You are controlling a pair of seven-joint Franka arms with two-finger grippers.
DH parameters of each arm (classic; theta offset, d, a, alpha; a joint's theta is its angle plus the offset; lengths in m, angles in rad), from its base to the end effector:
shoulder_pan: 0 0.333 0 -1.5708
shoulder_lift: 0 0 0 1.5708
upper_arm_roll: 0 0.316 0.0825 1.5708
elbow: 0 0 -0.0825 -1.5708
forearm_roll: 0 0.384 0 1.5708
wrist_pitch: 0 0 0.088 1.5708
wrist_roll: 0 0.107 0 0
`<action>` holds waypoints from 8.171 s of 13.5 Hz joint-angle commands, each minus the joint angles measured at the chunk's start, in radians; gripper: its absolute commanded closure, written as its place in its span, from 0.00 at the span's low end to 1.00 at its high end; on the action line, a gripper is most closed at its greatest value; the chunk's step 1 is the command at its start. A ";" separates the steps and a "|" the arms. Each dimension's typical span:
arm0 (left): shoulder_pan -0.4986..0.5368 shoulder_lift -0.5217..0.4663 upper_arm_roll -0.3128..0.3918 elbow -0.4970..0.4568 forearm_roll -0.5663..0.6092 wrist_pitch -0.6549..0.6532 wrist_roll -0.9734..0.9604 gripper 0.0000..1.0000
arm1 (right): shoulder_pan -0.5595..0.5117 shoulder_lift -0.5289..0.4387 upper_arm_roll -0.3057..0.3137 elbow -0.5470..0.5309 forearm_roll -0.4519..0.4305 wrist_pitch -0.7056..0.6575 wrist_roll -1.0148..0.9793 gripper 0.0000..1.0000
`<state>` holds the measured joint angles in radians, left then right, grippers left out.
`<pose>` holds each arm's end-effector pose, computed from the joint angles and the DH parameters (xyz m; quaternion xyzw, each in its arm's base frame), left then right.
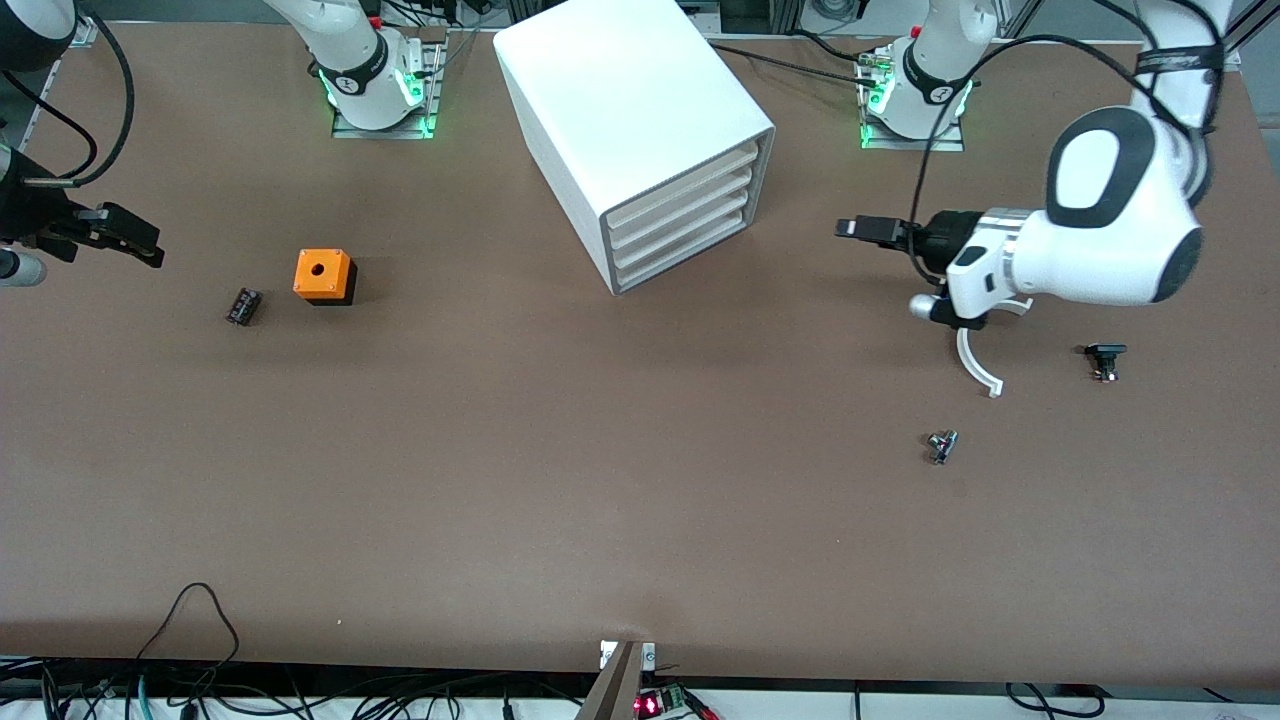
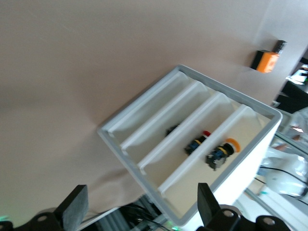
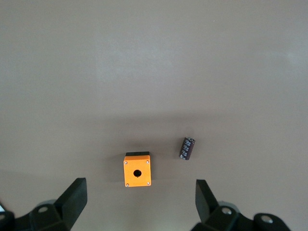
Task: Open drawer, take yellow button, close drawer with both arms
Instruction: 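Reach the left gripper to the top drawer front and grip it, then pull the top drawer open with the left gripper, then release the drawer with the left gripper while the right gripper reaches over, then lower the right gripper into the drawer and grasp the push button, then lift the button with the right gripper while the left gripper reaches the drawer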
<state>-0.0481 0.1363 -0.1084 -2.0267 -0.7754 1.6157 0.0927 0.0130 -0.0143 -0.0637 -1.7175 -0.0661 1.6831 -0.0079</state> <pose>0.5078 -0.1519 0.3777 0.8963 0.0055 -0.2621 0.3576 0.5543 -0.0347 0.5727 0.9993 -0.0173 -0.0110 0.0320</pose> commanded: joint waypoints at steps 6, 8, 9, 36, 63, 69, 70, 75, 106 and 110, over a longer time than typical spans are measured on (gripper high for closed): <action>0.008 -0.011 -0.250 -0.239 -0.289 0.233 0.094 0.02 | -0.007 -0.001 0.001 0.012 0.009 -0.014 -0.015 0.00; 0.007 -0.003 -0.289 -0.256 -0.301 0.259 0.093 0.06 | -0.007 -0.001 0.001 0.012 0.008 -0.014 -0.015 0.00; 0.007 -0.003 -0.304 -0.271 -0.306 0.262 0.091 0.10 | -0.007 -0.001 0.001 0.012 0.009 -0.014 -0.015 0.00; 0.047 -0.073 -0.094 -0.083 0.113 0.656 0.113 0.00 | 0.056 0.033 0.016 0.013 0.032 -0.003 -0.024 0.00; 0.056 -0.239 0.090 0.249 0.786 0.090 -0.040 0.00 | 0.763 0.596 0.104 0.611 0.195 0.145 -0.769 0.00; 0.054 -0.239 0.107 0.250 0.768 0.093 -0.050 0.00 | 0.852 0.728 0.087 0.696 0.183 0.148 -0.827 0.00; 0.054 -0.238 0.107 0.255 0.769 0.093 -0.048 0.00 | 0.866 0.732 0.085 0.697 0.175 0.148 -0.827 0.00; 0.056 -0.236 0.105 0.258 0.766 0.093 -0.047 0.00 | 0.903 0.735 0.064 0.697 0.154 0.147 -0.828 0.00; 0.034 -0.075 0.027 0.188 0.752 0.243 -0.391 0.00 | 0.881 0.605 -0.056 0.681 0.147 0.193 -0.681 0.76; 0.005 0.014 -0.034 0.138 0.665 0.393 -0.585 0.00 | 0.760 0.513 -0.082 0.543 0.146 0.213 -0.525 0.75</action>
<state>-0.0246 0.1155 -0.1231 -1.8788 -0.0839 1.9537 -0.4005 0.8305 0.5683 -0.1560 -1.0696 0.0950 1.8792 -0.6132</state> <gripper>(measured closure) 0.000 0.511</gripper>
